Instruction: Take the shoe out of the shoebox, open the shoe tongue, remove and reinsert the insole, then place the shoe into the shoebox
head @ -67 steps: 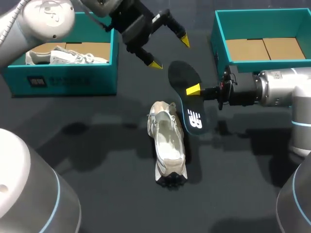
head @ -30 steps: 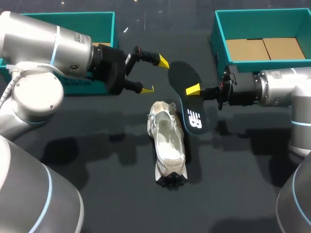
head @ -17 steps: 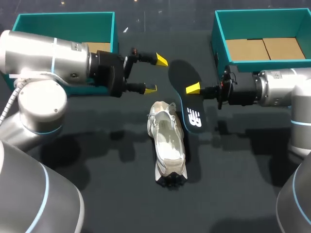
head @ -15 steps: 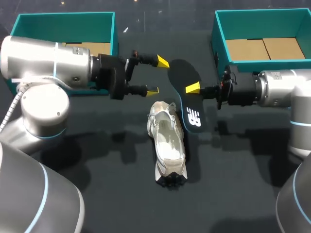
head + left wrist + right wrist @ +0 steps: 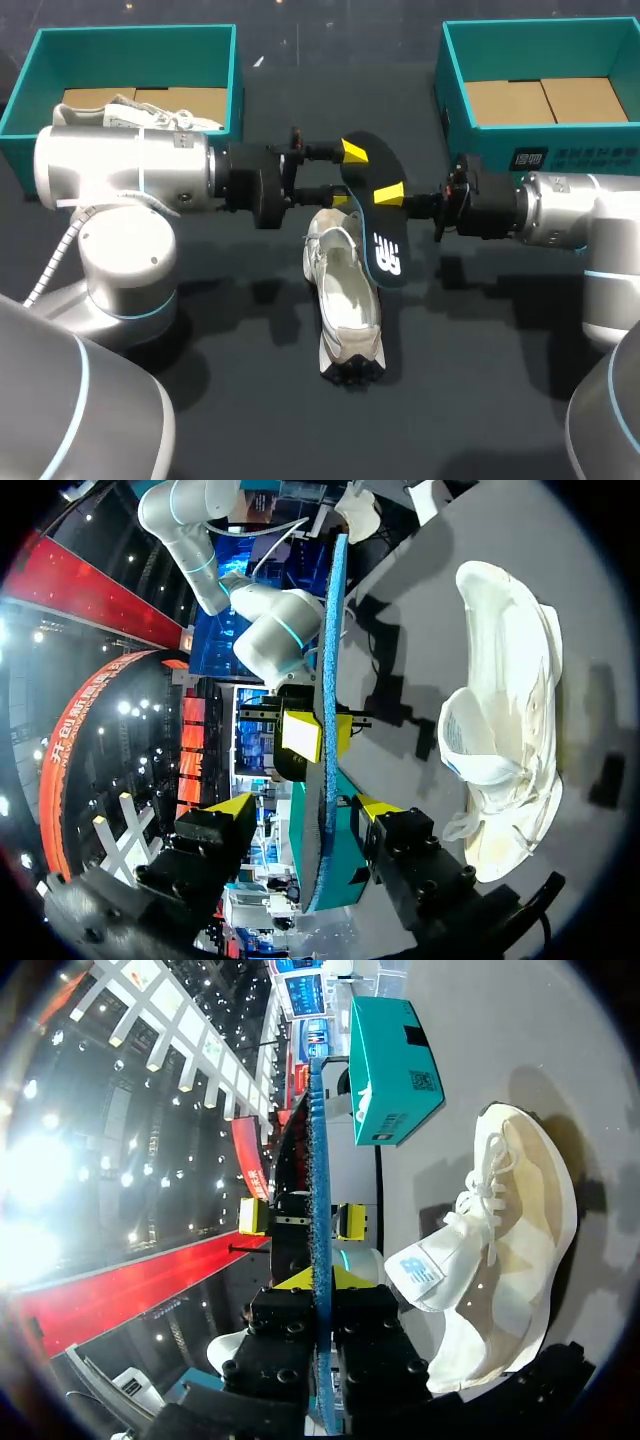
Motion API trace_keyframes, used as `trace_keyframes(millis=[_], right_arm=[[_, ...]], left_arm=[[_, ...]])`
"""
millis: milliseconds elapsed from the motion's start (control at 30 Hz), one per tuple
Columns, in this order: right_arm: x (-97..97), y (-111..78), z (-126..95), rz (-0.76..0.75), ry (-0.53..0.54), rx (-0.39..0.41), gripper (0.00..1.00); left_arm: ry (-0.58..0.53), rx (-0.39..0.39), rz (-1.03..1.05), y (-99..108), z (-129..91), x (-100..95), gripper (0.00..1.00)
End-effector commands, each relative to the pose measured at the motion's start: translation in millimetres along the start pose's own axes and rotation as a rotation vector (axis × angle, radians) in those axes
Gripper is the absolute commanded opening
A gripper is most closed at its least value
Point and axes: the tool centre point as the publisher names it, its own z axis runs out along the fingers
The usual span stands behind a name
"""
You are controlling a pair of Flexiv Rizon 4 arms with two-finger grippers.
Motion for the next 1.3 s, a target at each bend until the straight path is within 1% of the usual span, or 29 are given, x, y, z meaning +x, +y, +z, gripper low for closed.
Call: trace_keyframes(millis=[33,167,333,400,567,700,767,833,1000,1067,1100,1233,1300], right_arm=[[2.3,-3.3,2.7,-0.001,-0.006,-0.004,0.00],[4.1,-4.9,3.6,-0.002,-0.009,-0.001,0.00],[4.8,-4.7,5.1,0.001,-0.008,0.003,0.00],[4.6,-4.1,5.8,0.004,-0.007,0.007,0.00],[4.3,-1.9,6.9,0.008,-0.004,0.011,0.00],[4.3,-0.5,7.2,0.010,-0.003,0.015,0.00],[4.2,0.1,7.6,0.011,-0.002,0.017,0.00],[4.2,0.4,8.0,0.012,-0.003,0.018,0.00],[3.5,1.4,7.3,0.016,-0.002,0.021,0.00],[2.5,1.4,4.9,0.014,0.000,0.020,0.49],[2.1,1.1,2.6,0.007,0.000,0.021,1.00],[2.1,-1.5,-13.8,-0.037,-0.030,0.031,1.00],[4.8,-2.8,-24.9,-0.135,-0.090,0.061,1.00]], left_arm=[[0.000,-0.001,0.000,2.0,11.1,2.5,0.46],[0.003,0.002,-0.002,1.7,14.3,5.9,0.45],[-0.001,0.003,-0.002,1.6,16.8,8.5,0.37],[-0.003,0.003,-0.001,0.7,17.8,9.3,0.31],[-0.005,0.010,0.007,-1.3,20.3,9.6,0.29],[-0.004,0.009,0.011,-2.2,22.5,10.3,0.24],[-0.004,0.008,0.012,-2.2,23.0,10.5,0.15],[-0.003,0.005,0.014,-2.3,23.5,10.7,0.00],[-0.005,0.002,0.020,-2.5,23.6,10.8,0.00],[-0.007,0.001,0.022,-3.0,21.4,10.2,0.00],[-0.009,0.000,0.023,-3.3,19.6,9.6,0.00],[-0.010,-0.005,0.029,-3.8,8.8,7.5,0.00],[-0.010,-0.008,0.030,-4.6,1.6,6.5,0.00]])
